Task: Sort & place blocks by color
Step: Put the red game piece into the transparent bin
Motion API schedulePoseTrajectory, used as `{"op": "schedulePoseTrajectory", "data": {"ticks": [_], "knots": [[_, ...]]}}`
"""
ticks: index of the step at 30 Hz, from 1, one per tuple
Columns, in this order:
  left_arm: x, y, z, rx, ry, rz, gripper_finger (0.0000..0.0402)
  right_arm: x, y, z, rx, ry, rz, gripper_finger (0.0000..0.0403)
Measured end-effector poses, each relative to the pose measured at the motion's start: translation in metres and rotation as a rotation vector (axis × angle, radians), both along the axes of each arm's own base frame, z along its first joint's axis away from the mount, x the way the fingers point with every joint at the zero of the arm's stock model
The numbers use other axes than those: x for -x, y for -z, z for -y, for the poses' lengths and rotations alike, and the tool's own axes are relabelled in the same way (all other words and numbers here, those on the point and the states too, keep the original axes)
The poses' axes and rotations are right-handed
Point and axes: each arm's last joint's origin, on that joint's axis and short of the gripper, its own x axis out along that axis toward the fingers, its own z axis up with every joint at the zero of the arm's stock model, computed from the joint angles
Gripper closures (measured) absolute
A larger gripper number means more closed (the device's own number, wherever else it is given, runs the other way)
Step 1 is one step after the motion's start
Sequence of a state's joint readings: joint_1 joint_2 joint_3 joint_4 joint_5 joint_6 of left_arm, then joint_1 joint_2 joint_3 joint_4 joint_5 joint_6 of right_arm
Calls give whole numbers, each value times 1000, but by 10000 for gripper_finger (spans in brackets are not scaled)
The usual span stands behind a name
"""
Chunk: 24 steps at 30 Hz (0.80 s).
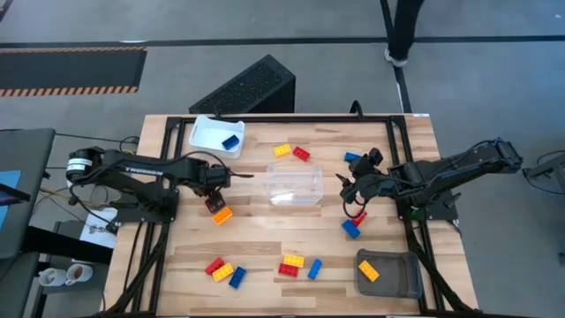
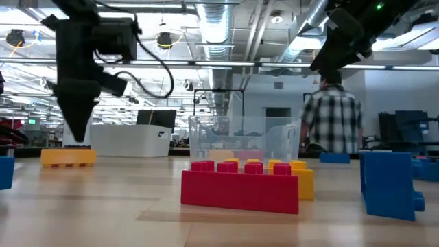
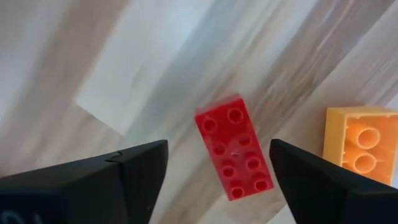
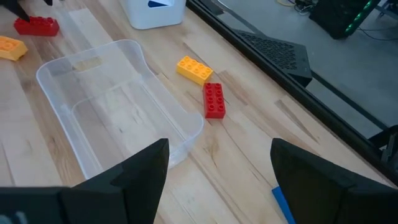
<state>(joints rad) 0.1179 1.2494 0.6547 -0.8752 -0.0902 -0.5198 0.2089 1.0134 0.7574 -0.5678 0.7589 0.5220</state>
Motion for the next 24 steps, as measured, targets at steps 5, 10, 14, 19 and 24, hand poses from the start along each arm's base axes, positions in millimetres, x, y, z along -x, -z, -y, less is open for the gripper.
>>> {"op": "schedulePoseTrajectory", "data": {"ticks": [5,10,14,19,24], "knots": [[6,15,-2,21,-68,-21,86,0,0,0,0,2,4,101],[13,25,-5,27,-119,-42,82,-1,-1,2,6,5,6,101],[16,33,-7,25,-124,-17,114,-2,-2,3,15,1,15,101],[12,30,-8,5,-62,-3,216,-2,-2,3,17,0,14,101],[-1,11,-11,-11,-5,44,304,-2,-3,3,43,22,17,101]]}}
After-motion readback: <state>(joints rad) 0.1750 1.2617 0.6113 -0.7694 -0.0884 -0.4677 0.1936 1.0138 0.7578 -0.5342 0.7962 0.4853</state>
